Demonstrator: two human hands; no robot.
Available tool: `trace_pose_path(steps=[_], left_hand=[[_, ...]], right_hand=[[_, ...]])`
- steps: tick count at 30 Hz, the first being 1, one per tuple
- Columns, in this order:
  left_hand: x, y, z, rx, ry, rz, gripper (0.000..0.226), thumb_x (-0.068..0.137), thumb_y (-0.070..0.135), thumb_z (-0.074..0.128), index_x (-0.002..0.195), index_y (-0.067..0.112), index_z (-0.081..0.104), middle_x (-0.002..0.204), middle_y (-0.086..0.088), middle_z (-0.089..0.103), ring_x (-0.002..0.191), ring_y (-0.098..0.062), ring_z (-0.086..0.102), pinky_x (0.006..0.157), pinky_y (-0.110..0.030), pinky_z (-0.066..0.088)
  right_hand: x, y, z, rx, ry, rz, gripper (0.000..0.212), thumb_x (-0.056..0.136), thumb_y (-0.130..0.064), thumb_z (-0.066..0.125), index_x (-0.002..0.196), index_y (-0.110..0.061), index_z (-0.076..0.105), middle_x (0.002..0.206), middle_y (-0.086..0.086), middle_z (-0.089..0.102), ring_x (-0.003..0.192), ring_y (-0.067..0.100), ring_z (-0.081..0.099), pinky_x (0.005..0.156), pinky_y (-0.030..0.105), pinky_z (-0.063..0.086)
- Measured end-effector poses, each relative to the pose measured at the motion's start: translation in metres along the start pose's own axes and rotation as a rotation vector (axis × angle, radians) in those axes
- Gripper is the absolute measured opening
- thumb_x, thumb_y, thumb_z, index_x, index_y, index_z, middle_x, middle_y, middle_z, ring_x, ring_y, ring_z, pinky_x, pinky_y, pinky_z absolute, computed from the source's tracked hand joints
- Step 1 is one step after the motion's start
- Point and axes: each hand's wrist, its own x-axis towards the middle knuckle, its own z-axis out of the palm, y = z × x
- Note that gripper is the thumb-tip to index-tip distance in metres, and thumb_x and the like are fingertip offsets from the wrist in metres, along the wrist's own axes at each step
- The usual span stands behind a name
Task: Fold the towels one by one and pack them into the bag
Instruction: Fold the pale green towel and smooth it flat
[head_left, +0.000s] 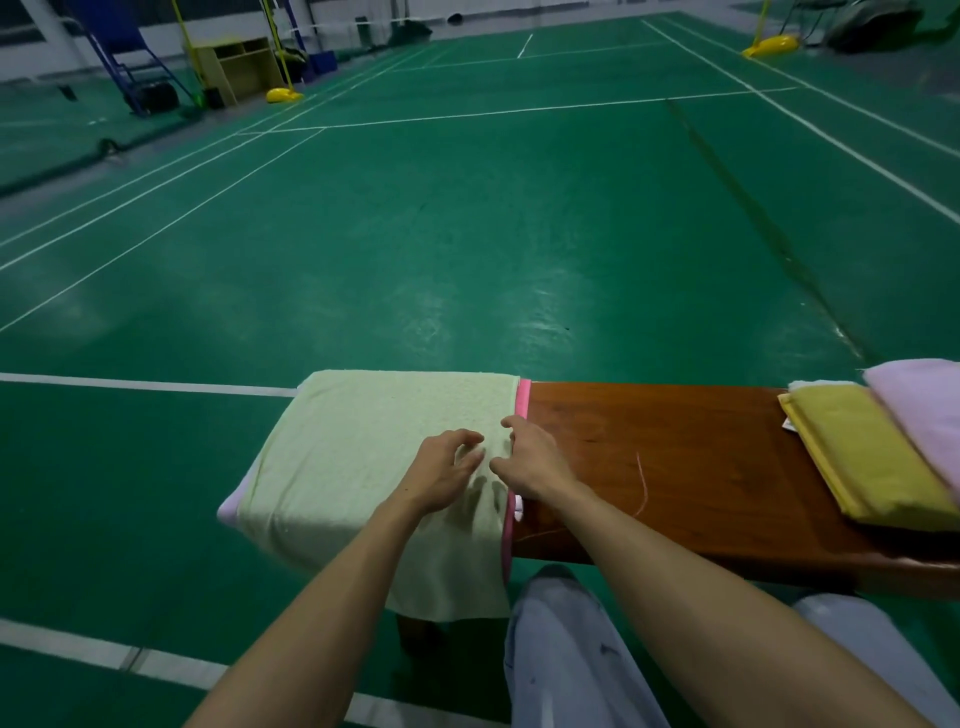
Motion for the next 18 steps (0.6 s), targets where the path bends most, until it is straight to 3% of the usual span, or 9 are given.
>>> trace_pose_path(steps=[3, 8, 14, 18], left_hand=[[0.001, 0.0, 0.0, 0.005, -0.005, 0.0, 0.034, 0.099, 0.028, 0.051, 0.131, 0.016, 0.056, 0.133, -0.004, 0.058, 0.122, -0.018, 0.052, 0.103, -0.032, 0.039], [0.003, 0.0, 0.001, 0.017, -0.018, -0.021, 0.034, 0.099, 0.029, 0.05, 0.13, 0.018, 0.056, 0.134, -0.003, 0.057, 0.124, -0.018, 0.05, 0.104, -0.033, 0.039], [0.001, 0.002, -0.002, 0.015, -0.04, -0.029, 0.035, 0.1, 0.029, 0.048, 0.132, 0.015, 0.055, 0.135, -0.005, 0.056, 0.125, -0.019, 0.05, 0.104, -0.033, 0.039], [0.001, 0.0, -0.004, 0.019, -0.047, -0.04, 0.036, 0.1, 0.03, 0.047, 0.132, 0.015, 0.055, 0.136, -0.005, 0.056, 0.124, -0.019, 0.05, 0.101, -0.029, 0.038]], right_hand=[[0.001, 0.003, 0.001, 0.036, -0.002, -0.008, 0.062, 0.088, -0.019, 0.068, 0.144, -0.021, 0.04, 0.133, 0.008, 0.056, 0.112, 0.022, 0.057, 0.093, 0.037, 0.052], [0.003, 0.009, -0.002, 0.169, 0.019, 0.12, 0.048, 0.087, -0.014, 0.065, 0.131, -0.015, 0.046, 0.113, 0.004, 0.062, 0.089, 0.024, 0.066, 0.071, 0.042, 0.061], [0.01, 0.003, 0.005, 0.158, 0.038, 0.133, 0.052, 0.088, -0.02, 0.065, 0.136, -0.012, 0.048, 0.126, 0.008, 0.059, 0.101, 0.023, 0.063, 0.084, 0.039, 0.058], [0.015, 0.0, 0.007, 0.439, 0.006, 0.219, 0.05, 0.091, -0.018, 0.062, 0.138, -0.011, 0.047, 0.129, 0.012, 0.057, 0.105, 0.029, 0.062, 0.084, 0.038, 0.057]])
